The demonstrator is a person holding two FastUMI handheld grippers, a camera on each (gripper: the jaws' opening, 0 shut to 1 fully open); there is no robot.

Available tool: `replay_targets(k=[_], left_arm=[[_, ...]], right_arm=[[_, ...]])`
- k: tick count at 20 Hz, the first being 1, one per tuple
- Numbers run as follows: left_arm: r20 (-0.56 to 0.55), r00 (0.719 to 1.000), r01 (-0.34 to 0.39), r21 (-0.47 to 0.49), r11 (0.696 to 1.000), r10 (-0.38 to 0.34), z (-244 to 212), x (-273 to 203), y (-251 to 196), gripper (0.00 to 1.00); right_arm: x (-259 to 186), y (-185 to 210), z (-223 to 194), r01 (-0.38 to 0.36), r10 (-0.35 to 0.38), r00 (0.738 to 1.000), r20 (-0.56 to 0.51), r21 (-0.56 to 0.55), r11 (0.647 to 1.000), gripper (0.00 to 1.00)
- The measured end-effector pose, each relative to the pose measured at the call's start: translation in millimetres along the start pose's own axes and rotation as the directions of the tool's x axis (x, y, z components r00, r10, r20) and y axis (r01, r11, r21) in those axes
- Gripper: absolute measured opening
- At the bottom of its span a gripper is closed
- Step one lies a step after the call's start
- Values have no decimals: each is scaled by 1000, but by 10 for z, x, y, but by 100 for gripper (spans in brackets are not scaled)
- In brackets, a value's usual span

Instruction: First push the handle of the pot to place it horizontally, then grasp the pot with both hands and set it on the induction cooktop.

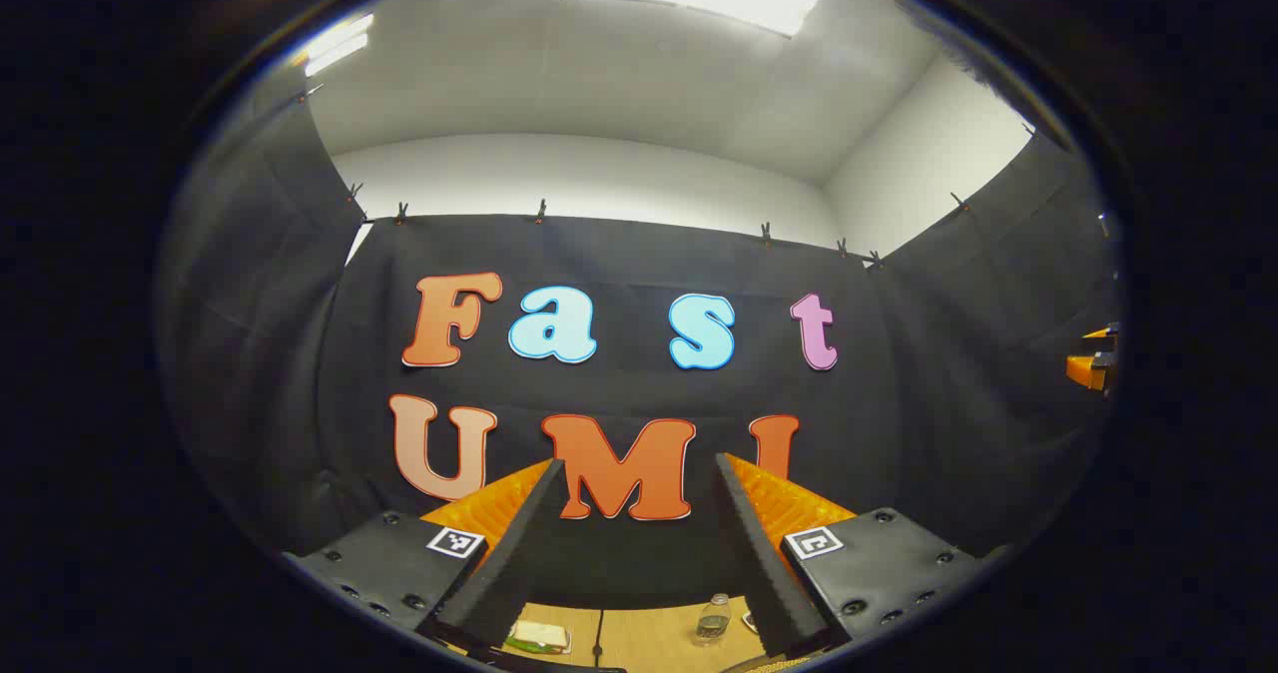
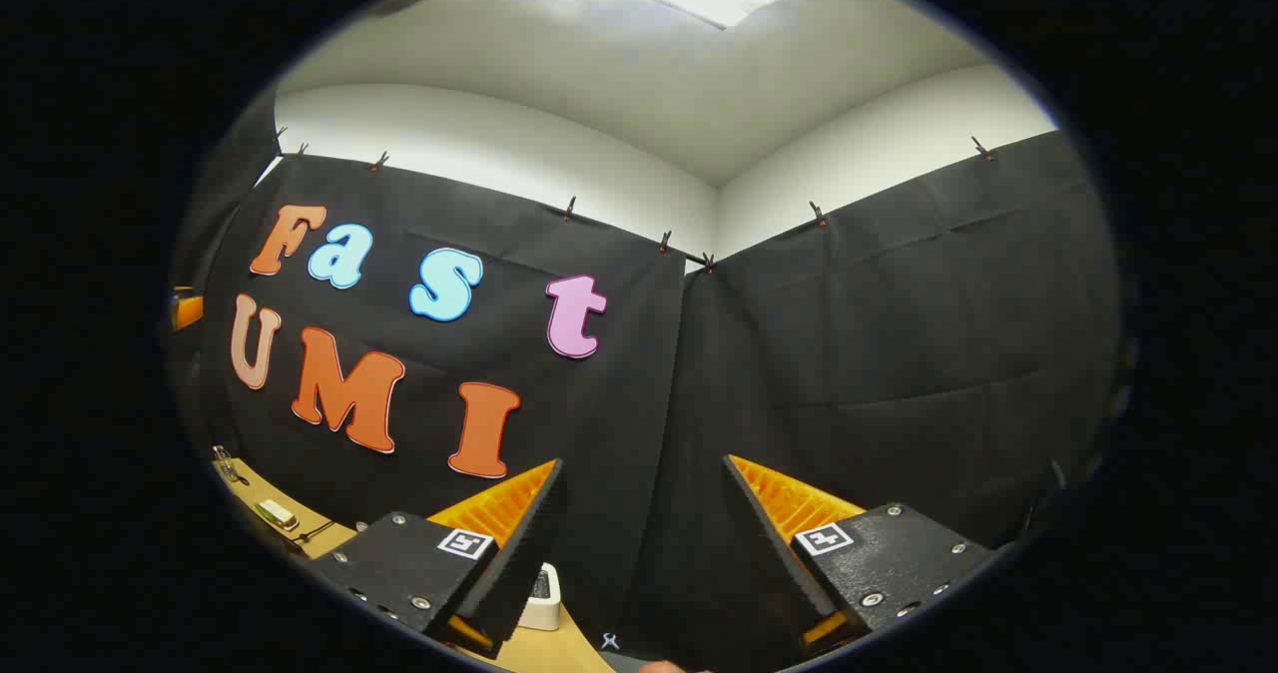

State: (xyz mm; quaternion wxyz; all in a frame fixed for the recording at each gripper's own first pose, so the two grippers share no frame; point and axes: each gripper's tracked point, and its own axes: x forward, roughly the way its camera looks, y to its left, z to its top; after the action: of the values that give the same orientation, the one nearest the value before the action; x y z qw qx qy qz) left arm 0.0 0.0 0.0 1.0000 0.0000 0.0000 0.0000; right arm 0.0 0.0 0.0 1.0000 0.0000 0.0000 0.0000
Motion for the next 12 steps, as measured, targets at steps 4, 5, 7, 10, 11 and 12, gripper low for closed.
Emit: replay_targets(k=[4, 5, 7, 10, 11, 12], left_arm=[[7, 1000, 1, 9, 1000, -1, 28, 17, -75, 97], [11, 1000, -1, 15, 1000, 1, 24, 29, -98, 94], [26, 1000, -6, 19, 1000, 5, 68, 47, -126, 94], [48, 999, -18, 24, 1000, 17, 136, 42, -146, 94], [54, 998, -25, 33, 999, 23, 154, 22, -143, 97], [58, 998, -28, 40, 999, 25, 167, 23, -153, 97]], right_arm=[[-39, -68, -10, 13, -13, 1000, -1, -16, 1000, 94], [-42, -92, -8, 17, -17, 1000, 2, -19, 1000, 94], [-76, -144, -11, 25, -24, 1000, 5, -17, 1000, 94], [-106, -224, -34, 36, -36, 999, 2, -12, 999, 94], [-106, -258, -41, 43, -43, 999, 1, -12, 999, 94], [-121, -285, -44, 48, -48, 999, 1, -11, 999, 94]])
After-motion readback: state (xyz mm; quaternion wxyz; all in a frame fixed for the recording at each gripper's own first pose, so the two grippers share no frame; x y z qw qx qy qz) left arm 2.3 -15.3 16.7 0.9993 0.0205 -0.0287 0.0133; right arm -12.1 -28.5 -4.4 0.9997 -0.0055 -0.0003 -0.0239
